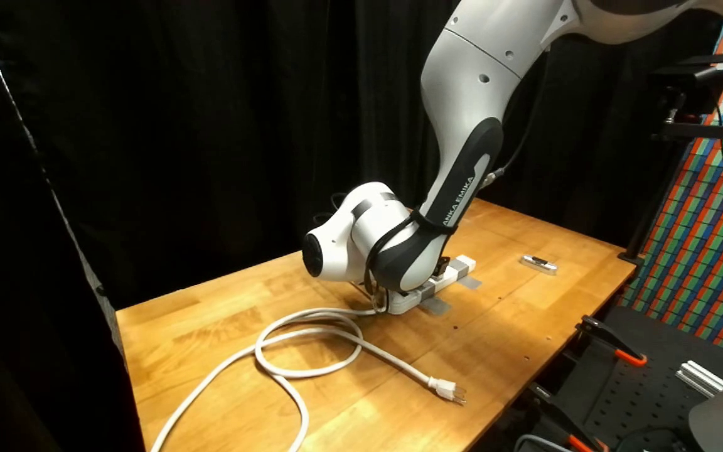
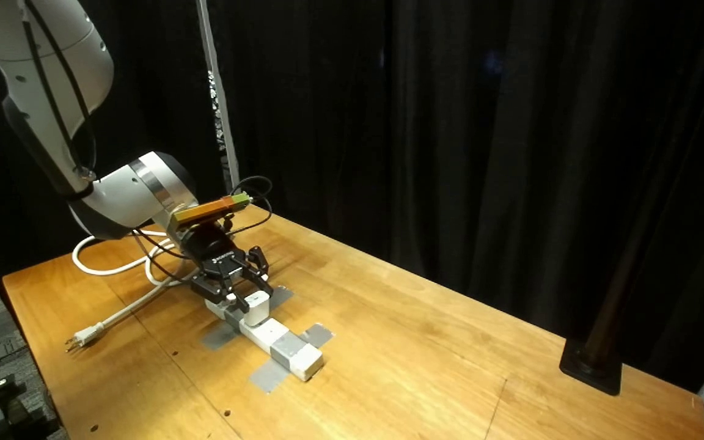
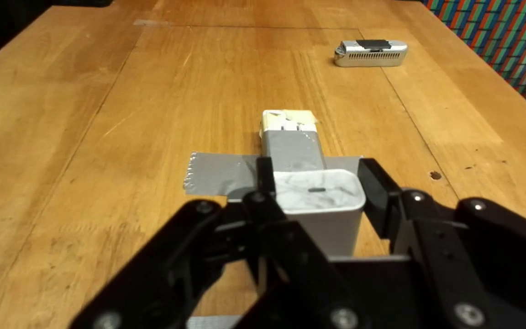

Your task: Plug the charger head into the extension cable

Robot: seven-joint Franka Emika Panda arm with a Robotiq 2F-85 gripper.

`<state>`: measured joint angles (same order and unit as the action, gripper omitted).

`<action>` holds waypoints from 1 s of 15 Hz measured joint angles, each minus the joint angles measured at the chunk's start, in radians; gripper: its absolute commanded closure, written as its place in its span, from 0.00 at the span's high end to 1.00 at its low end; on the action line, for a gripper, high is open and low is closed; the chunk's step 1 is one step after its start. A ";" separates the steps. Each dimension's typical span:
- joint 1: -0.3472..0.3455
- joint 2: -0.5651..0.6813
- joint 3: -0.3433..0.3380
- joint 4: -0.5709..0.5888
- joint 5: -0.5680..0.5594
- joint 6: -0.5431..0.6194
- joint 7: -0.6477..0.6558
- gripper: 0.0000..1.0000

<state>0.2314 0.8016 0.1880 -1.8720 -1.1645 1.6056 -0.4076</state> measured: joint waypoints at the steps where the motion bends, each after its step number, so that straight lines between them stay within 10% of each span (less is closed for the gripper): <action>1: 0.003 0.004 0.000 -0.001 -0.006 -0.008 0.014 0.23; 10: 0.020 0.036 0.000 -0.012 -0.052 -0.053 0.127 0.23; 11: 0.021 0.037 0.000 -0.012 -0.053 -0.054 0.127 0.73; 15: 0.018 0.068 0.004 -0.011 -0.049 -0.042 0.122 0.95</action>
<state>0.2494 0.8691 0.1923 -1.8831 -1.2139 1.5640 -0.2860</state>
